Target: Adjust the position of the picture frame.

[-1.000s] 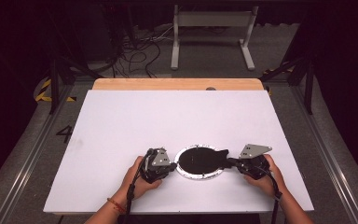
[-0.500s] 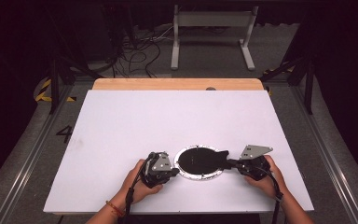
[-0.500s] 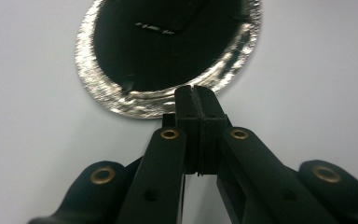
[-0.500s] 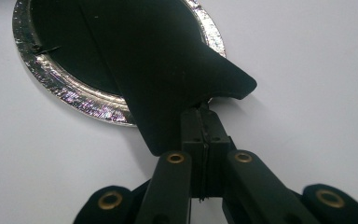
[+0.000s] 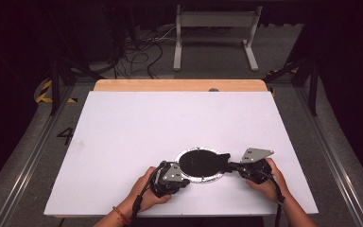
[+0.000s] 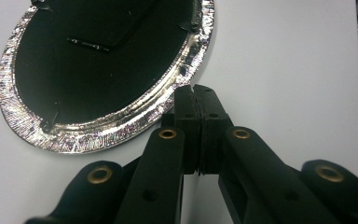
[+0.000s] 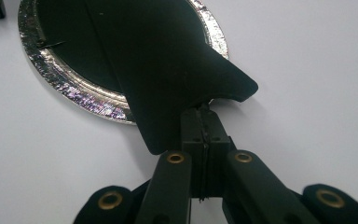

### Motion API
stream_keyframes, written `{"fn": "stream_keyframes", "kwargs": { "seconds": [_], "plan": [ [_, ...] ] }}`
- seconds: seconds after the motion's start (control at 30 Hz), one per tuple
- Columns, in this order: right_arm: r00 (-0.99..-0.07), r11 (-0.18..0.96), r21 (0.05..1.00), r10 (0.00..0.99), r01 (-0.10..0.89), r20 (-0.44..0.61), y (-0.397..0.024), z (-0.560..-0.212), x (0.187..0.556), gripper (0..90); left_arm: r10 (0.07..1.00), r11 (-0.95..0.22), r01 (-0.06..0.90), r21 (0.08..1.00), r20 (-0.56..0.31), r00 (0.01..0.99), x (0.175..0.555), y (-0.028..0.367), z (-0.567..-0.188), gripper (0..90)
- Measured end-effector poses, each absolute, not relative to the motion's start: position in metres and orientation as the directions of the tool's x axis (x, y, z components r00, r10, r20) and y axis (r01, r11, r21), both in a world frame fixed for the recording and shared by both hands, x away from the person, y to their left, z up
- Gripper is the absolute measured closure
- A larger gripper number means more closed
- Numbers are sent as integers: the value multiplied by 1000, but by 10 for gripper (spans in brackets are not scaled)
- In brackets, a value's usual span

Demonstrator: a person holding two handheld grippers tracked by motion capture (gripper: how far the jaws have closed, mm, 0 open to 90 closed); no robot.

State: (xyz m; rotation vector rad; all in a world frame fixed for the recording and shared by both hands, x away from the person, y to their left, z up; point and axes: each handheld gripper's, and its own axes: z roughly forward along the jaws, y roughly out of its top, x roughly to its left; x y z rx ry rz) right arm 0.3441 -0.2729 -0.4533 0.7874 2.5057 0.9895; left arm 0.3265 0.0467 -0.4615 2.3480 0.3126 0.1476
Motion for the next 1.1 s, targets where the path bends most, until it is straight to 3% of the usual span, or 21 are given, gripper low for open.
{"fn": "stream_keyframes", "kwargs": {
  "seconds": [1.1],
  "plan": [
    [-846, 650, 693, 522, 312, -108, -250, -448, 329, 900, 387, -662, 249, 707, 38, 921, 352, 73, -462, 894]
  ]
}}
